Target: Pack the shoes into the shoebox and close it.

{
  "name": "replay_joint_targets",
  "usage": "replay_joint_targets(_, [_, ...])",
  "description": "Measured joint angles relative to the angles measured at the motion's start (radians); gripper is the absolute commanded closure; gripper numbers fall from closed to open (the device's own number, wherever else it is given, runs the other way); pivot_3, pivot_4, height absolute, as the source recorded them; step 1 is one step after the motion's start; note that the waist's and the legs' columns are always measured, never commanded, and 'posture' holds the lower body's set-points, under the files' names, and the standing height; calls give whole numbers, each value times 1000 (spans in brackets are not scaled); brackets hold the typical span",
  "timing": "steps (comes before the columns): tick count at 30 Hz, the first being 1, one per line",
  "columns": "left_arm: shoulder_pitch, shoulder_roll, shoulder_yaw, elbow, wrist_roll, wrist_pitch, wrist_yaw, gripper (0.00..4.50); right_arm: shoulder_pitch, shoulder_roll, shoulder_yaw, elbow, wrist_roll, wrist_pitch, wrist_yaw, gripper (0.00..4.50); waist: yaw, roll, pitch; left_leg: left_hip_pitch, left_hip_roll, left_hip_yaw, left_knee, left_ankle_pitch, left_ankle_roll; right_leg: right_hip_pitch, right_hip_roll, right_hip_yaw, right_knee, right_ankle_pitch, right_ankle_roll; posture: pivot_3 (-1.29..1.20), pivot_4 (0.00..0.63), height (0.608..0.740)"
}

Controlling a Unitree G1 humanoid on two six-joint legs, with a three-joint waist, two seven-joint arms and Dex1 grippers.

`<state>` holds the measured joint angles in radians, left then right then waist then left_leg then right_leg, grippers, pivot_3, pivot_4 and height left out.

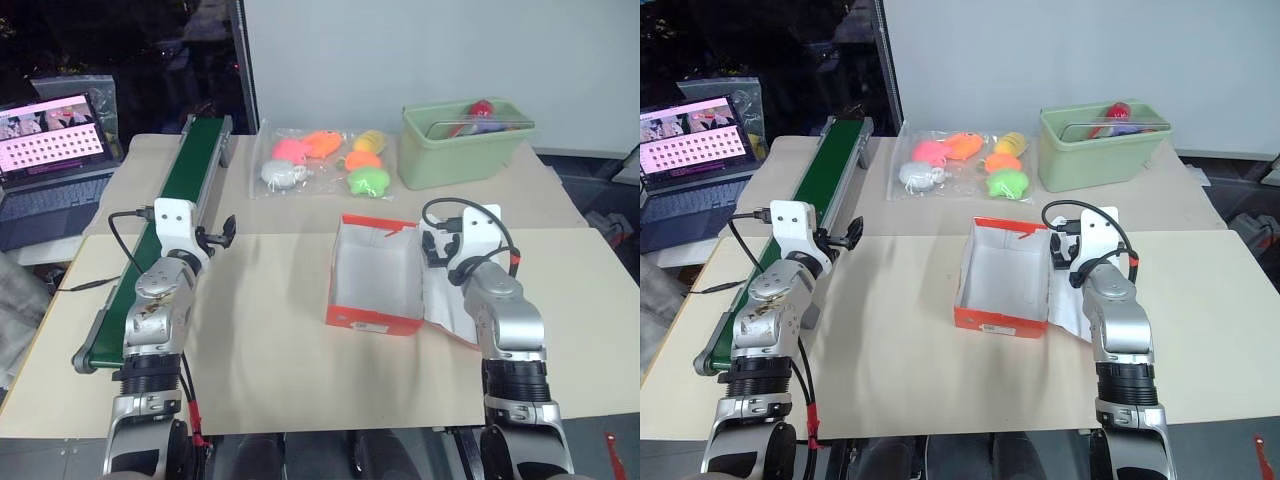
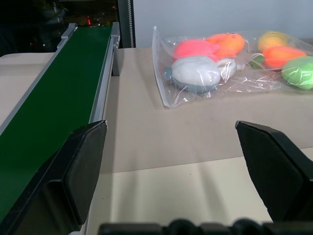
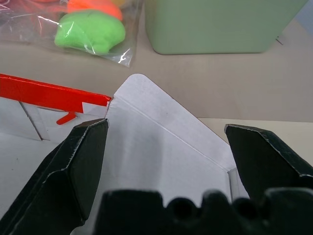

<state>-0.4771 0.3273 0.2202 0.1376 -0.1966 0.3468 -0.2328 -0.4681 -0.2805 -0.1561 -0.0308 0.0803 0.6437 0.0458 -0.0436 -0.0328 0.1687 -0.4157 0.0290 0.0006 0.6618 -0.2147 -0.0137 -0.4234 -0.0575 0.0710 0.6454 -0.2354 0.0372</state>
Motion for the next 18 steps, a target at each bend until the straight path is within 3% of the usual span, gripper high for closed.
replay_joint_targets(4, [12,8,-10,-2,8,-10,-12,0,-16,1,16,-1,18,0,44,43,-3,0,0,0,0,0,0,0,0,0,0,0,0,0,0,0,150,729])
replay_joint_targets(7, [34,28,-7,-5,6,-20,-28,0,-31,-4,97,-96,104,3,214,43,-12,0,0,0,2,0,0,0,0,-1,2,0,0,0,0,0,150,729])
replay_joint_targets(12, [148,145,75,-55,-30,-21,-95,0,48,-51,241,-340,331,88,514,43,-14,0,0,0,2,-2,-2,0,0,0,1,-2,1,0,0,0,150,729])
replay_joint_targets(18, [322,264,196,-97,-49,-22,-157,0,72,-123,307,-354,379,111,647,43,-6,-1,0,3,2,0,0,0,0,1,0,-2,0,0,-1,0,150,729])
